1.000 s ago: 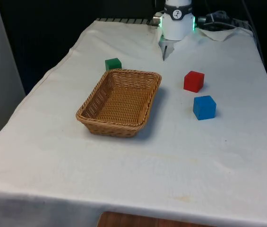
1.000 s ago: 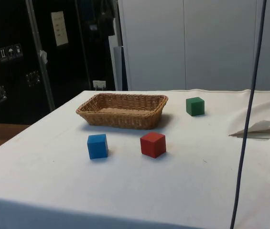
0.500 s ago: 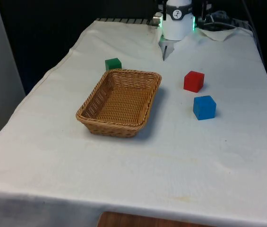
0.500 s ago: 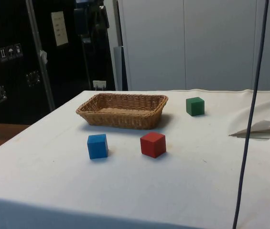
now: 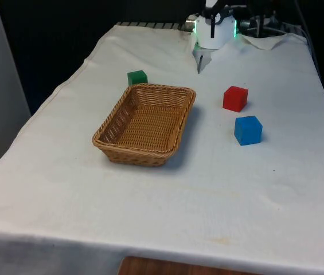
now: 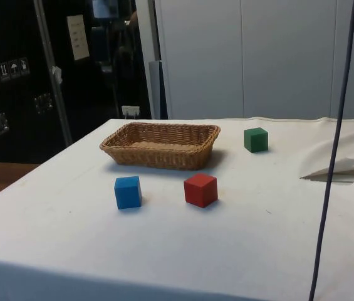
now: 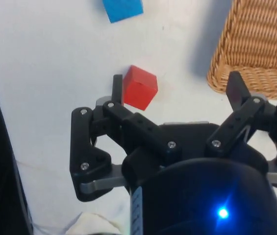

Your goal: Pick up the blue cube and place it into the basket.

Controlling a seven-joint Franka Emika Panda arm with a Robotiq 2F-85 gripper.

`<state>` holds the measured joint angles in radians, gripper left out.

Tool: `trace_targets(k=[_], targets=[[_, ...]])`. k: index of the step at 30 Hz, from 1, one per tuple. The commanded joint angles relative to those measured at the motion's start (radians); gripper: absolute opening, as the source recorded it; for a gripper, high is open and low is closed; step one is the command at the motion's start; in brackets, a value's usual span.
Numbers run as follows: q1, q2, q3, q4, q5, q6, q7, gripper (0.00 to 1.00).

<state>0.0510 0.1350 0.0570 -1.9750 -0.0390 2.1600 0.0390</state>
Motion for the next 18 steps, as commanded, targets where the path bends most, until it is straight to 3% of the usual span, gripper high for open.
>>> trace_targets(k=[1,15,16,18], targets=[[0.005,0.004,0.003,-0.008,-0.007,0.026,0.006,1.00],[0.004,0.038,0.030,-0.074,0.002,0.168,-0.040,1.00],[0.004,0.034,0.028,-0.067,-0.003,0.146,-0.033,1.00],[0.004,0.042,0.032,-0.083,0.004,0.184,-0.049,1.00]])
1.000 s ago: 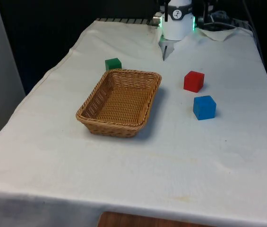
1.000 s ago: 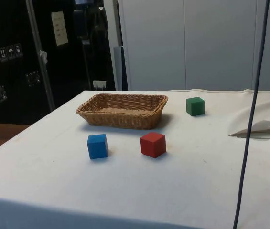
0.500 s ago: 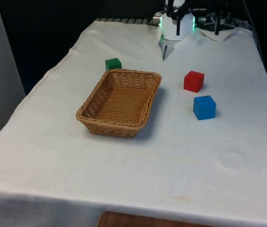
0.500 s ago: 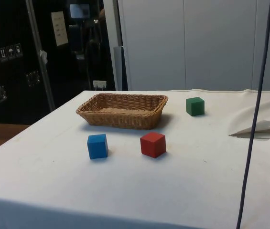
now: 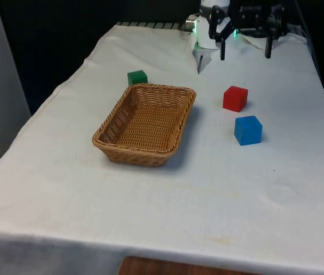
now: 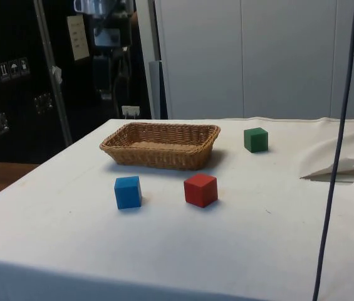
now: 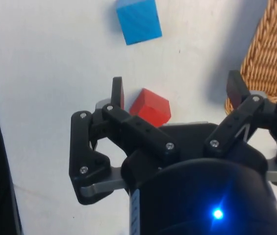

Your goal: Pick up the blue cube and place it into the basket.

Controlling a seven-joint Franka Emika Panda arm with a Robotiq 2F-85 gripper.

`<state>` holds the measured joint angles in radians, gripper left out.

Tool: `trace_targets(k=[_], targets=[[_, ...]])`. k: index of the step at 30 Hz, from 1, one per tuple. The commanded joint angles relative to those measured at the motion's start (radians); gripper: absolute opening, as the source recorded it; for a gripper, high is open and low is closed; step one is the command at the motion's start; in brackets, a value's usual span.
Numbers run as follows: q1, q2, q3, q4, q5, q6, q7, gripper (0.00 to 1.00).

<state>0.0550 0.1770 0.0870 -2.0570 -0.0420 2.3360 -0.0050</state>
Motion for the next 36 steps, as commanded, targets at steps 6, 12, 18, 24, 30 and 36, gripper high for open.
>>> trace_targets(k=[6,12,18,24,30,36], targets=[[0.000,0.015,0.004,-0.020,0.003,0.042,-0.024,1.00],[-0.002,0.049,0.015,-0.036,0.025,0.109,-0.074,1.00],[-0.003,0.075,0.020,-0.044,0.033,0.145,-0.105,1.00],[-0.001,0.103,0.027,-0.050,0.028,0.176,-0.118,1.00],[0.000,0.121,0.030,-0.051,0.018,0.182,-0.115,1.00],[0.012,0.162,0.035,-0.070,-0.008,0.251,-0.104,1.00]])
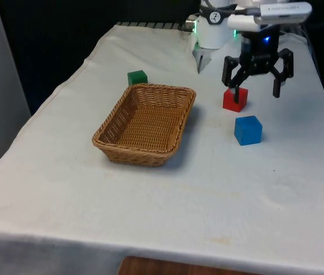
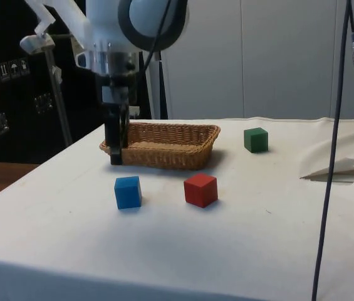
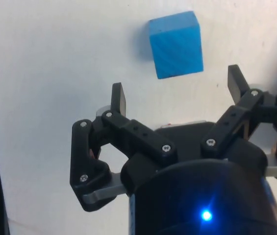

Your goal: Pick up the blue cube and place it into the basket.

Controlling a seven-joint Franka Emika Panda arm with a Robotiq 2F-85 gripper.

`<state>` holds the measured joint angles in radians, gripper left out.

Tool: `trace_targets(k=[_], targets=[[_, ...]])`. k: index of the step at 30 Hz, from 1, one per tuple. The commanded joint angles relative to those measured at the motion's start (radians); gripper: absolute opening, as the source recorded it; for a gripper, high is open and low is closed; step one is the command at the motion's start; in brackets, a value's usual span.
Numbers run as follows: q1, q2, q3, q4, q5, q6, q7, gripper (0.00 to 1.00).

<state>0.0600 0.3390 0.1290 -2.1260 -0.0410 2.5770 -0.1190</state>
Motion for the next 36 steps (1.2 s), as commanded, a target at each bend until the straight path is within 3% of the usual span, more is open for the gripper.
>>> trace_targets(k=[1,2,3,4,10,11,12,19,25,26,27,32,34,35,36], targets=[[0.009,0.010,-0.006,-0.004,-0.018,0.022,0.015,1.00],[0.010,0.016,-0.006,-0.005,-0.021,0.028,0.017,1.00],[0.002,0.012,0.002,-0.001,-0.007,0.012,0.004,1.00],[0.011,0.022,-0.005,-0.005,-0.024,0.033,0.018,1.00],[0.013,0.060,-0.009,-0.003,-0.047,0.060,0.025,1.00],[0.005,0.057,0.003,-0.001,-0.031,0.047,0.011,1.00],[0.014,0.065,-0.009,-0.002,-0.050,0.063,0.026,1.00],[0.003,0.085,-0.011,-0.001,-0.053,0.071,0.014,1.00],[0.009,0.108,-0.025,-0.003,-0.074,0.112,0.023,1.00],[0.001,0.106,-0.018,-0.002,-0.064,0.098,0.013,1.00],[0.010,0.110,-0.025,-0.003,-0.075,0.115,0.024,1.00],[0.017,0.126,-0.022,0.000,-0.075,0.137,0.030,1.00],[0.018,0.132,-0.021,0.000,-0.076,0.147,0.032,1.00],[0.008,0.126,-0.011,-0.001,-0.064,0.131,0.018,1.00],[0.019,0.141,-0.020,0.001,-0.076,0.158,0.032,1.00]])
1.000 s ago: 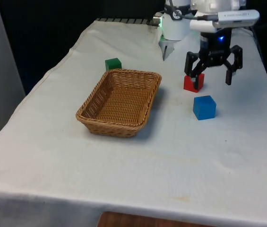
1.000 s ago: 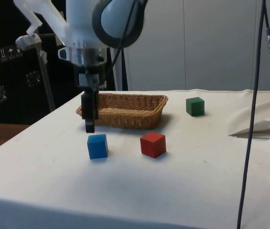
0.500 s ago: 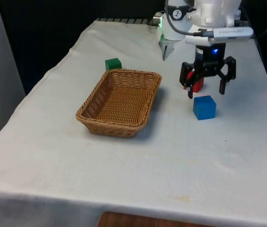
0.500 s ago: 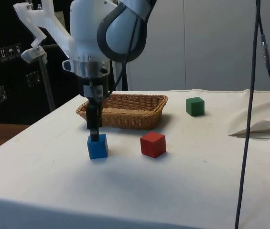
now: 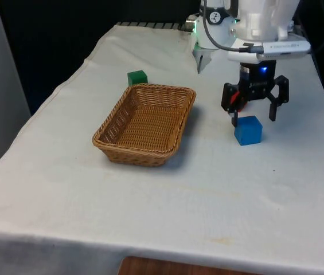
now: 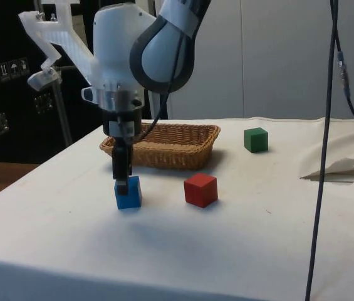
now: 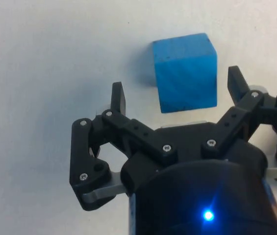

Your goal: Pick up the blue cube and place it into the basket.

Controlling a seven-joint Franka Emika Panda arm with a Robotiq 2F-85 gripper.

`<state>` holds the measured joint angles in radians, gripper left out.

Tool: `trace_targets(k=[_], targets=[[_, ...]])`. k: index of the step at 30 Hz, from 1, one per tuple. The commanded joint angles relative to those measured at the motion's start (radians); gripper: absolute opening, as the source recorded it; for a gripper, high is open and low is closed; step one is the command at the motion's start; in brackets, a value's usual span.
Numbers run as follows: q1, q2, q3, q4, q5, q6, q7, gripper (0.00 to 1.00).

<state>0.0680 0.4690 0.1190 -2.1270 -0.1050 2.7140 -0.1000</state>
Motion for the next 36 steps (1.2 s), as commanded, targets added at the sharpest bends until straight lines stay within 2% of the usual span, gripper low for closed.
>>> trace_targets(k=[1,7,8,9,13,14,15,16,21,24,25,26,31,35,36], targets=[[0.011,0.011,-0.010,0.002,-0.012,0.021,0.013,1.00],[0.009,0.046,-0.015,0.003,-0.015,0.059,0.007,1.00],[0.002,0.040,-0.002,0.003,-0.002,0.044,-0.001,1.00],[0.009,0.055,-0.019,0.004,-0.015,0.068,0.004,1.00],[0.013,0.066,-0.022,0.005,-0.014,0.082,0.004,1.00],[0.013,0.067,-0.021,0.005,-0.014,0.084,0.003,1.00],[0.002,0.067,-0.010,0.004,-0.004,0.075,-0.007,1.00],[0.013,0.067,-0.021,0.005,-0.014,0.084,0.003,1.00],[0.011,0.068,-0.017,0.006,-0.011,0.084,0.001,1.00],[0.011,0.068,-0.015,0.006,-0.010,0.084,0.001,0.69],[0.004,0.067,-0.008,0.006,-0.004,0.076,-0.007,0.57],[0.011,0.068,-0.015,0.006,-0.010,0.084,0.001,0.57],[0.010,0.068,-0.015,0.006,-0.009,0.084,0.000,0.00],[0.010,0.068,-0.014,0.006,-0.009,0.084,0.000,0.00],[0.004,0.067,-0.008,0.006,-0.004,0.076,-0.006,0.00]])
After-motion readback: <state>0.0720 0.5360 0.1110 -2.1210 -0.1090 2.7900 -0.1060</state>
